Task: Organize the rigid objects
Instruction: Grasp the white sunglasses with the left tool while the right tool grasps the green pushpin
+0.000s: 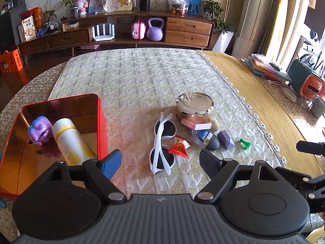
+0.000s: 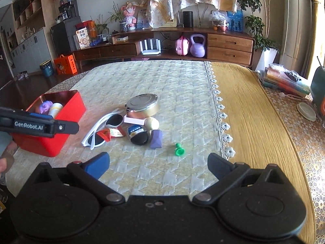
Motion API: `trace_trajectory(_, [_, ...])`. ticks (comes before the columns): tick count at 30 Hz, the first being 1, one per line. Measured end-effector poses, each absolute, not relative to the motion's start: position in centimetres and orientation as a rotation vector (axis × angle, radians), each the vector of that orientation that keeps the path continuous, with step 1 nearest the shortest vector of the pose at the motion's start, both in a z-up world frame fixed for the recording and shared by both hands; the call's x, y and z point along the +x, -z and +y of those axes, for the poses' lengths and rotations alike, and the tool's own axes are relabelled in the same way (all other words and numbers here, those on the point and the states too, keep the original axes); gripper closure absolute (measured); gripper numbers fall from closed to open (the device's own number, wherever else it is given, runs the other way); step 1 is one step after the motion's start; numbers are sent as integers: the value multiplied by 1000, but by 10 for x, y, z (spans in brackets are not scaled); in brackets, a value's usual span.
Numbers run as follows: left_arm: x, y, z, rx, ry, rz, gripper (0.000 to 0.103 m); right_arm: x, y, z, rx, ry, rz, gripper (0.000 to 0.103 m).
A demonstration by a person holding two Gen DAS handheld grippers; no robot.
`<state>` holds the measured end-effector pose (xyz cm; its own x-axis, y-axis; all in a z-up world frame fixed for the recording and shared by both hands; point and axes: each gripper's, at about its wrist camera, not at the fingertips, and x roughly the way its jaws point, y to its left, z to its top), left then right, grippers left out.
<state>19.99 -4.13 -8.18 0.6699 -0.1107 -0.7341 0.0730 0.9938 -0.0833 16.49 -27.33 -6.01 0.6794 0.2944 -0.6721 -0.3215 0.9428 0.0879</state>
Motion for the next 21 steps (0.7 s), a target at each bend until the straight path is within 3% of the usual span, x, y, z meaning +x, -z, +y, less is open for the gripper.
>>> trace_trajectory(11, [258,108,-55,55,70,868,19,199,82,-278,-48,-353,791,5])
trace_trajectory(18, [276,123,-62,106,73,877,20,217,93,-275,-63,-346,802,16])
trace_trajectory(21, [279,126,-62,120,76,869,28,223,98,-274,-65,-345,812,23])
